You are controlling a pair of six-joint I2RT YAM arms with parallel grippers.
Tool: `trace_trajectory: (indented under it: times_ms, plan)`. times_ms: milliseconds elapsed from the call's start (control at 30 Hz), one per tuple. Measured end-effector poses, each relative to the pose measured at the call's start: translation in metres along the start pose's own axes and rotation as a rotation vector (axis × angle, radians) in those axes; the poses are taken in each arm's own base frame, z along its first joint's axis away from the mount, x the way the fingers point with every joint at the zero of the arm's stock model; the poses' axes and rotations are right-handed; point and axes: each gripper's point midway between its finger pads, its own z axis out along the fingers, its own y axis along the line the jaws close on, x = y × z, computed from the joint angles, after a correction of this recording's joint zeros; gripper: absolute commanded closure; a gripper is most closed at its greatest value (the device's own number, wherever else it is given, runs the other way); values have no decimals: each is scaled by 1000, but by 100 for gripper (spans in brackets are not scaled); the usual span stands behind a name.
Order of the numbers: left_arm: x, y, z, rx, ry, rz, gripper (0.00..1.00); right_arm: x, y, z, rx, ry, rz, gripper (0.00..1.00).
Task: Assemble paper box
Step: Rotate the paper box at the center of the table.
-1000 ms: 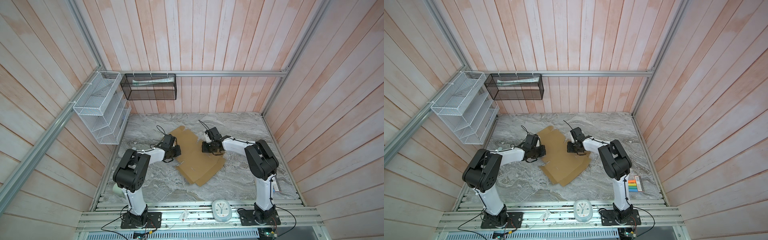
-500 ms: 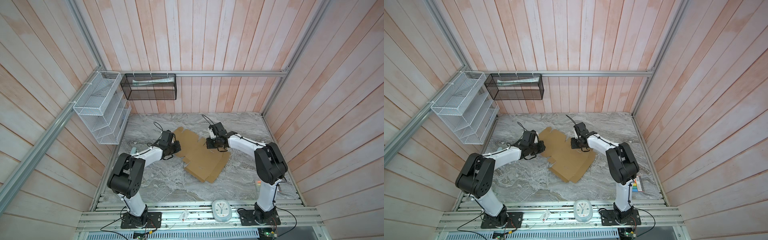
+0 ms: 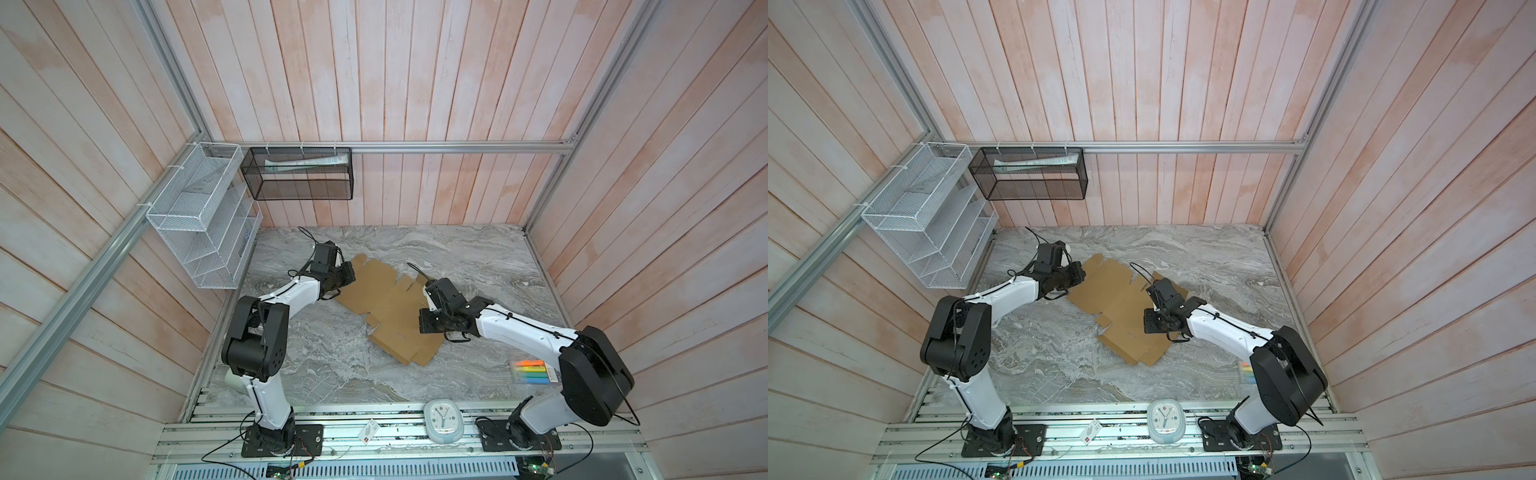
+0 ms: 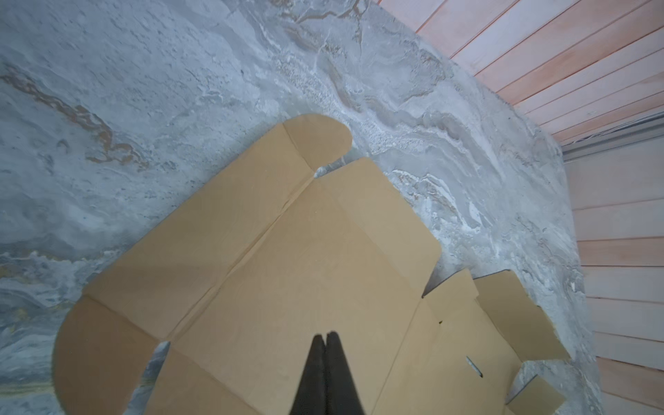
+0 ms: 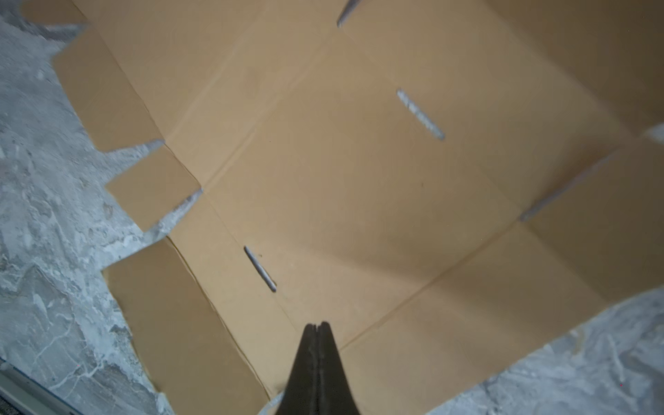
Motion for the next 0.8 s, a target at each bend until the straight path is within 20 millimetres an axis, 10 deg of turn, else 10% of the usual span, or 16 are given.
trace_trajectory:
  times_ms: [400, 800]
  plan:
    - [22, 19, 17, -38, 56, -15, 100, 16, -9, 32, -8, 58, 74, 100]
    - [71, 45, 9, -95, 114, -57, 100, -16, -36, 47, 0, 38, 125, 100]
